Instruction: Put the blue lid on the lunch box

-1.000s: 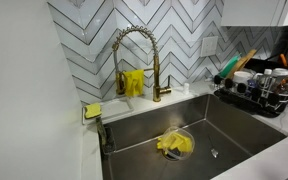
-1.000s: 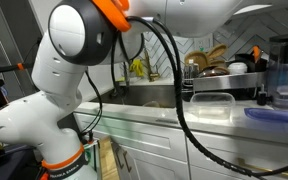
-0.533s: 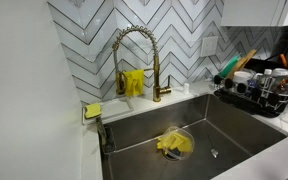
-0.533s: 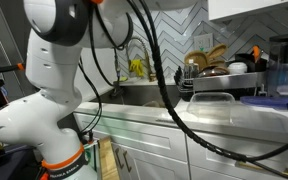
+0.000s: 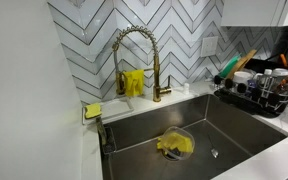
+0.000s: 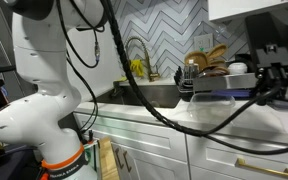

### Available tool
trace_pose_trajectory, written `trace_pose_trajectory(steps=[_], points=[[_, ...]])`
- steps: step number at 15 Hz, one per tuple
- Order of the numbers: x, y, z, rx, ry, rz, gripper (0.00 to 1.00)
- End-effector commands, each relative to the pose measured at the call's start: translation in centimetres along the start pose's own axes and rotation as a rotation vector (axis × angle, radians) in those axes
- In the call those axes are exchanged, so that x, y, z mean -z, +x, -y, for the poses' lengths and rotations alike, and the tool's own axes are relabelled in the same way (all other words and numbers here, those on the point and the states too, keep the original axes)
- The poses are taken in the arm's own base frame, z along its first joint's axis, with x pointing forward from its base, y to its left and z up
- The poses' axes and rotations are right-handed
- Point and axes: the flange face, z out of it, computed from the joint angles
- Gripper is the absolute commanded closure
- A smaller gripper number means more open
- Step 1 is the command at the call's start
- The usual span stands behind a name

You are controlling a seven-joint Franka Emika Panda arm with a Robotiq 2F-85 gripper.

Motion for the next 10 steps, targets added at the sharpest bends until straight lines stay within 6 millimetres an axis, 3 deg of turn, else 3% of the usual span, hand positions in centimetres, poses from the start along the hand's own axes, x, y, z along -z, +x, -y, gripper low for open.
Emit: trace_pose_trajectory(steps=[1, 3, 4, 7, 10], points=[[-1.7, -4.0, 1.0, -0.002, -0.028, 0.03, 0.98], [-2.7, -5.2, 1.7, 0.042, -0.038, 0.057, 0.98], [-1.9, -3.1, 1.8, 0.022, -0.026, 0.052, 0.93], [-2.6, -4.3, 2.5, 0.035, -0.029, 0.068, 0.93], [-2.6, -4.2, 2.3, 0.014, -0.015, 0.056, 0.98]])
